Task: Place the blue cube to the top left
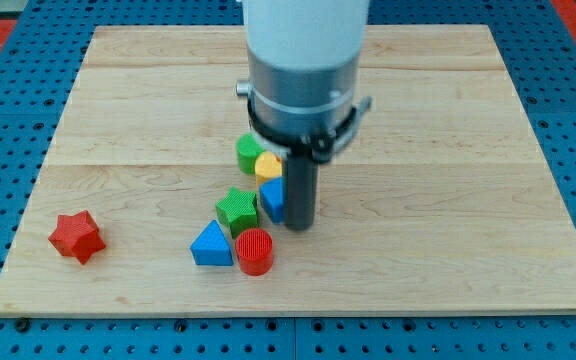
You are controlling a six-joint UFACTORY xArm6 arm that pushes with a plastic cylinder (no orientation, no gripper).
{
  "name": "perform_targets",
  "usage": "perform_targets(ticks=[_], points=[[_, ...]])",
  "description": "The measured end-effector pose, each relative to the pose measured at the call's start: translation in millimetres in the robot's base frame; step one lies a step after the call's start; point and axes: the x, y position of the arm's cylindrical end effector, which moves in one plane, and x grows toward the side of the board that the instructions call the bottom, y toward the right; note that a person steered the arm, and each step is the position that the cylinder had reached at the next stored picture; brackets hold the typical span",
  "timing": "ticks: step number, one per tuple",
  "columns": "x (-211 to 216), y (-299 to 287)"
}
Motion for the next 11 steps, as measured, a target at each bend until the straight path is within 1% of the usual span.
perform_targets(ticks=[1,2,3,4,5,6,7,8,9,10,11], points=[[-50,-45],[-67,-101],[-92,-86],[-142,-82],[-151,-44],[-173,-45],[-174,-129],[-182,-159],[-231,-172],[-240,-171],[-240,-171]])
